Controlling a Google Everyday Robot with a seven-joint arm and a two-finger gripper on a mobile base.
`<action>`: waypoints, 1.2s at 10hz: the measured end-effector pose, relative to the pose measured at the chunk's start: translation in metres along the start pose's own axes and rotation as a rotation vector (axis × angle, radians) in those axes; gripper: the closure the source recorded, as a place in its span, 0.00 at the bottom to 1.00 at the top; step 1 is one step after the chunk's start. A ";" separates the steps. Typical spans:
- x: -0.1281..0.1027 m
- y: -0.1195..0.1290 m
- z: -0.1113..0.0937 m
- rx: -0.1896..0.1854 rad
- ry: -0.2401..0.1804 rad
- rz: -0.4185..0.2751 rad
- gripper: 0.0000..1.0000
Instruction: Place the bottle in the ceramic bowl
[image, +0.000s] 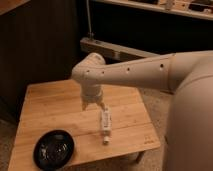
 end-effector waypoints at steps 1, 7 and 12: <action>-0.002 -0.019 -0.001 -0.015 -0.032 0.003 0.35; -0.011 -0.049 0.039 -0.138 -0.047 -0.020 0.35; -0.022 -0.042 0.114 -0.064 0.032 -0.013 0.35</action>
